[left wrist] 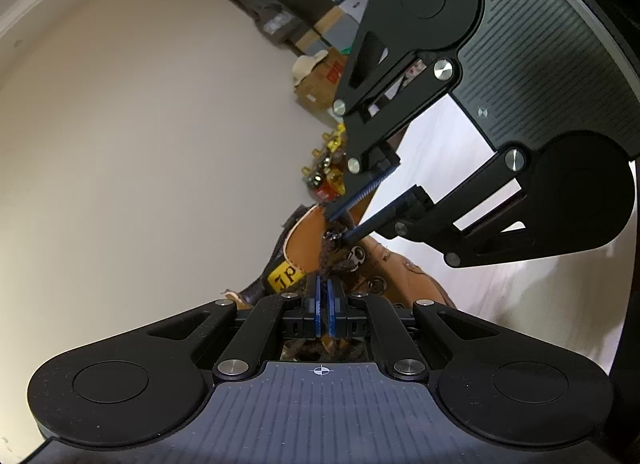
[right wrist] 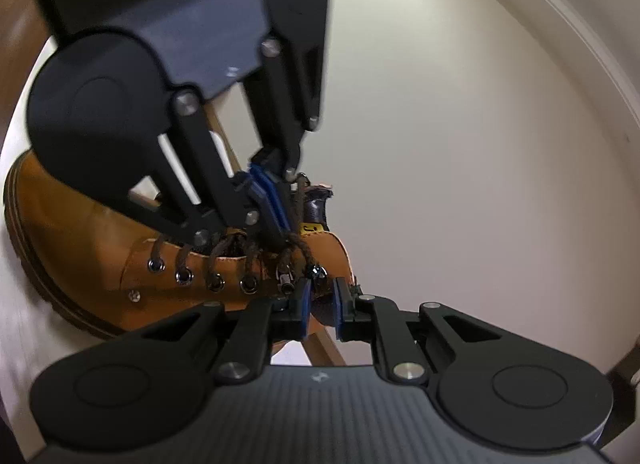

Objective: Lace up shoes with both hands

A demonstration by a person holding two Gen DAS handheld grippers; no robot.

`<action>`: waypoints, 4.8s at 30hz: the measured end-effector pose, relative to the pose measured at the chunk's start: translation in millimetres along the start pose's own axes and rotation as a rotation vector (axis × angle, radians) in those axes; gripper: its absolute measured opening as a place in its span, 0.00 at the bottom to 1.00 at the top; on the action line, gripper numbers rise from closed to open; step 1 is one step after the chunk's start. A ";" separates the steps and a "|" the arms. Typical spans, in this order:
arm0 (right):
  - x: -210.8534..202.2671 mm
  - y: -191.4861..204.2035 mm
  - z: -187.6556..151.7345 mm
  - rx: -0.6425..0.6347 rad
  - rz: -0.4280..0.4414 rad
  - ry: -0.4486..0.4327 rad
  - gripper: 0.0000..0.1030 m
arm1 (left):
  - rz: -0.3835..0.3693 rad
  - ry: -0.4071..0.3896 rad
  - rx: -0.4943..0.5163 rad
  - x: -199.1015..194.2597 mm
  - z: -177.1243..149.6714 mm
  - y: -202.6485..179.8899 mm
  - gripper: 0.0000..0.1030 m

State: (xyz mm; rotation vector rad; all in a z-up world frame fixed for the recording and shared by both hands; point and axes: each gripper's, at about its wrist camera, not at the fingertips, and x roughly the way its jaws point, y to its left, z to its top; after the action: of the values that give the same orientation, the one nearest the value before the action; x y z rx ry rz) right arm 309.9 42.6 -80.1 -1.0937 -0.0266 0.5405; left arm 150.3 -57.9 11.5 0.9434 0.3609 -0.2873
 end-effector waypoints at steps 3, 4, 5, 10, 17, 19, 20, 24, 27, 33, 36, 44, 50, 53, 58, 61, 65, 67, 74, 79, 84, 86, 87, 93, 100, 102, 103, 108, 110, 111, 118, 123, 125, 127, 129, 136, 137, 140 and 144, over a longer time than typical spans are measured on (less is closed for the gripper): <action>-0.3 2.5 2.1 -0.018 0.016 0.002 0.06 | -0.004 -0.004 -0.009 1.2 1.0 -0.3 0.05; -0.7 1.6 2.8 -0.002 0.027 0.007 0.03 | -0.005 -0.005 -0.013 1.2 0.6 -0.2 0.05; -1.6 -0.3 2.9 0.023 0.038 0.010 0.03 | -0.013 -0.013 -0.038 -0.1 -0.8 1.2 0.07; -7.3 -12.2 -5.7 0.212 0.098 0.062 0.02 | -0.062 -0.037 -0.180 -11.6 -13.4 14.7 0.10; -34.4 4.2 -34.2 0.523 0.349 0.156 0.01 | -0.043 0.044 -0.389 -24.5 -78.8 34.4 0.13; -34.2 6.8 -38.8 0.541 0.382 0.165 0.01 | -0.055 0.078 -0.420 -20.3 -93.4 39.3 0.13; -33.5 9.1 -40.1 0.537 0.384 0.171 0.01 | -0.075 0.110 -0.455 -16.0 -108.0 39.9 0.13; -26.2 -9.0 -40.3 0.561 0.256 0.137 0.12 | -0.122 0.147 -0.508 -11.2 -126.7 46.2 0.13; -12.4 -41.3 -40.2 0.632 0.187 0.087 0.16 | -0.153 0.152 -0.547 -2.6 -139.3 52.6 0.13; 13.2 -63.9 -35.3 0.698 0.200 0.069 0.15 | -0.194 0.136 -0.594 8.3 -148.2 60.8 0.13; 16.2 -68.7 -45.2 0.754 0.206 0.119 0.03 | -0.185 0.131 -0.590 6.0 -158.0 64.4 0.13; -10.5 -31.9 -72.6 0.916 0.441 0.231 0.02 | -0.201 0.152 -0.580 7.9 -177.6 65.7 0.10; -4.3 -18.4 -66.9 0.953 0.516 0.212 0.03 | -0.195 0.141 -0.574 4.1 -176.8 65.9 0.12; -4.1 -20.7 -67.4 0.964 0.501 0.205 0.04 | -0.191 0.137 -0.574 3.7 -172.4 57.4 0.12; -2.8 -9.6 -75.0 0.984 0.448 0.273 0.13 | -0.175 0.138 -0.596 12.9 -174.0 48.7 0.12; -4.4 5.9 -78.0 1.026 0.464 0.296 0.14 | -0.171 0.146 -0.616 12.2 -173.7 46.9 0.11; -3.8 18.9 -75.7 1.074 0.485 0.295 0.14 | -0.152 0.166 -0.619 17.2 -176.2 45.5 0.11; -1.6 28.4 -70.4 1.094 0.503 0.296 0.14 | -0.142 0.184 -0.612 20.6 -177.8 45.3 0.11; 2.0 44.9 -54.3 1.094 0.542 0.290 0.14 | -0.146 0.221 -0.595 24.2 -183.8 43.5 0.07; 4.2 48.2 -47.0 1.087 0.549 0.289 0.14 | -0.152 0.230 -0.597 26.1 -188.8 41.1 0.07; 6.0 46.0 -42.8 1.091 0.542 0.291 0.15 | -0.160 0.234 -0.600 28.4 -194.1 40.8 0.07; 7.1 46.5 -43.7 1.097 0.540 0.290 0.15 | -0.163 0.230 -0.604 29.2 -195.7 40.5 0.06; 7.6 47.0 -43.9 1.100 0.539 0.289 0.15 | -0.164 0.229 -0.606 29.4 -195.5 40.4 0.06; 10.5 47.2 -43.6 1.122 0.528 0.284 0.15 | -0.171 0.220 -0.617 30.6 -195.4 37.4 0.00; 10.6 43.6 -46.8 1.136 0.502 0.280 0.16 | -0.200 0.215 -0.656 24.1 -195.1 36.5 0.00; 10.5 43.2 -47.5 1.139 0.498 0.281 0.15 | -0.205 0.215 -0.675 22.6 -195.3 35.5 0.00; 10.3 43.2 -48.1 1.141 0.496 0.281 0.15 | -0.219 0.212 -0.694 21.1 -195.9 34.9 0.00; 5.1 38.0 -59.9 1.176 0.479 0.285 0.15 | -0.281 0.184 -0.717 10.3 -187.1 24.3 0.00; 0.7 34.2 -67.1 1.192 0.463 0.291 0.15 | -0.289 0.168 -0.697 0.9 -173.1 11.7 0.00; -2.6 31.2 -72.2 1.203 0.451 0.294 0.16 | -0.274 0.171 -0.677 -0.8 -168.5 6.8 0.00; -15.8 21.9 -94.9 1.223 0.386 0.307 0.16 | -0.249 0.151 -0.634 -15.3 -140.7 -13.3 0.00; -17.7 17.4 -102.7 1.188 0.373 0.309 0.16 | -0.279 0.152 -0.615 -17.4 -145.8 -1.8 0.09; -21.0 9.9 -100.2 1.153 0.340 0.288 0.16 | -0.224 0.140 -0.590 -18.6 -142.9 9.9 0.09; -23.4 -0.4 -96.0 1.105 0.308 0.252 0.16 | -0.201 0.105 -0.572 -17.7 -135.3 16.5 0.09; -22.2 -6.6 -86.7 1.030 0.292 0.211 0.16 | -0.190 0.040 -0.549 -16.9 -124.9 27.4 0.09; -6.4 -13.7 -42.6 0.636 0.215 0.096 0.16 | -0.185 -0.034 -0.363 -7.3 -91.9 28.2 0.13; -4.8 -14.1 -41.8 0.616 0.214 0.094 0.16 | -0.183 -0.038 -0.335 -5.2 -89.3 25.9 0.14; 3.0 -17.1 -41.5 0.592 0.228 0.087 0.16 | -0.183 -0.044 -0.277 -4.0 -85.2 22.3 0.15; 7.7 -18.2 -47.2 0.595 0.240 0.088 0.16 | -0.185 -0.051 -0.236 -4.9 -86.6 20.4 0.16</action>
State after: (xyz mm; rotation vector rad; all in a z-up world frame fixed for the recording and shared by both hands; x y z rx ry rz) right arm 337.3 0.3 -88.8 -0.5383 0.3284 0.6601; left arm 138.8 25.4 -17.8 0.6707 0.4262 -0.4277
